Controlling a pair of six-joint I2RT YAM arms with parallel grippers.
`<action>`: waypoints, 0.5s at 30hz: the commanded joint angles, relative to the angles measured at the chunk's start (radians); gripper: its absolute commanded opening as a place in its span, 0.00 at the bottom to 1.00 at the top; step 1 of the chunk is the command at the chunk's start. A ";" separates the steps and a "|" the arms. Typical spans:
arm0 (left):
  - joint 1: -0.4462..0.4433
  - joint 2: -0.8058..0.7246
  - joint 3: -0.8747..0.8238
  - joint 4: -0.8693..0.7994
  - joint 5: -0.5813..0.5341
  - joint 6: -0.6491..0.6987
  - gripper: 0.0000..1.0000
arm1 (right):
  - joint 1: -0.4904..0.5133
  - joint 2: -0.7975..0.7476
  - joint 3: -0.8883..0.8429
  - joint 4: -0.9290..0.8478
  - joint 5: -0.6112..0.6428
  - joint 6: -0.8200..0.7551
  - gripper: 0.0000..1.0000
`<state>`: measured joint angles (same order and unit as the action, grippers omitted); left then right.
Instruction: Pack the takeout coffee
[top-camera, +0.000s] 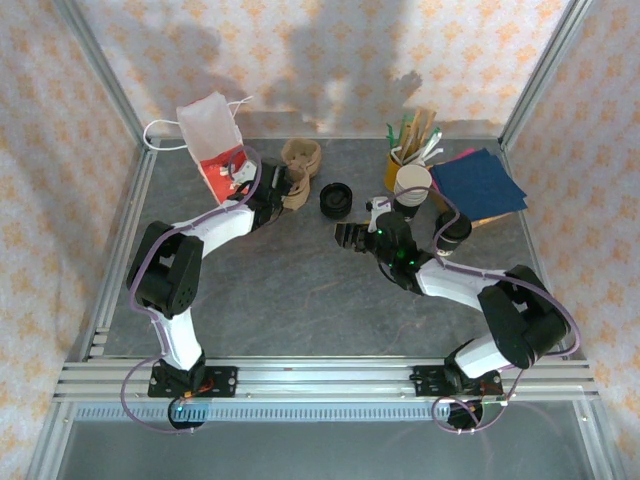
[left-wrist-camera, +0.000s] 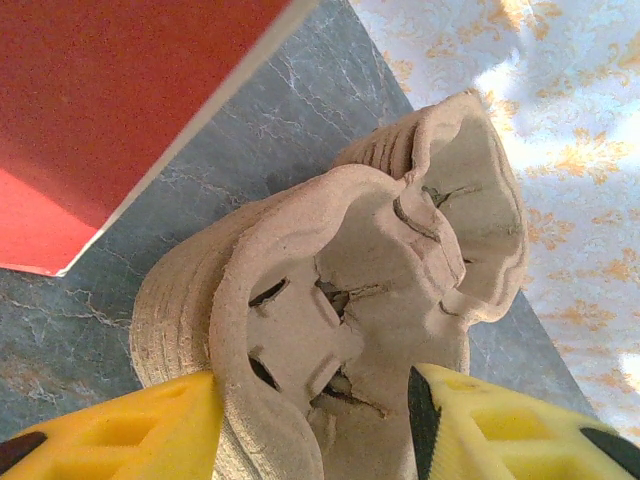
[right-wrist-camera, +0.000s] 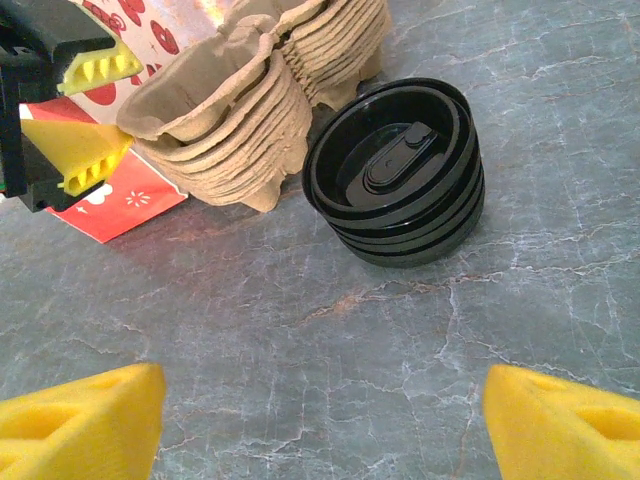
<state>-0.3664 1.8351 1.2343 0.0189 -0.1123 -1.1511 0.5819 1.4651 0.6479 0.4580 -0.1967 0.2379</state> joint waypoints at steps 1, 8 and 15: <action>0.006 -0.022 0.016 0.023 0.000 0.018 0.51 | 0.003 0.014 0.032 -0.010 0.032 -0.013 0.82; 0.007 -0.019 0.013 0.051 0.014 0.013 0.38 | 0.001 0.020 0.038 -0.020 0.038 -0.013 0.82; 0.012 -0.019 0.004 0.068 0.029 0.011 0.22 | 0.003 0.021 0.039 -0.026 0.046 -0.013 0.82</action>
<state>-0.3653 1.8351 1.2343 0.0433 -0.0887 -1.1446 0.5819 1.4757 0.6544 0.4412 -0.1810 0.2379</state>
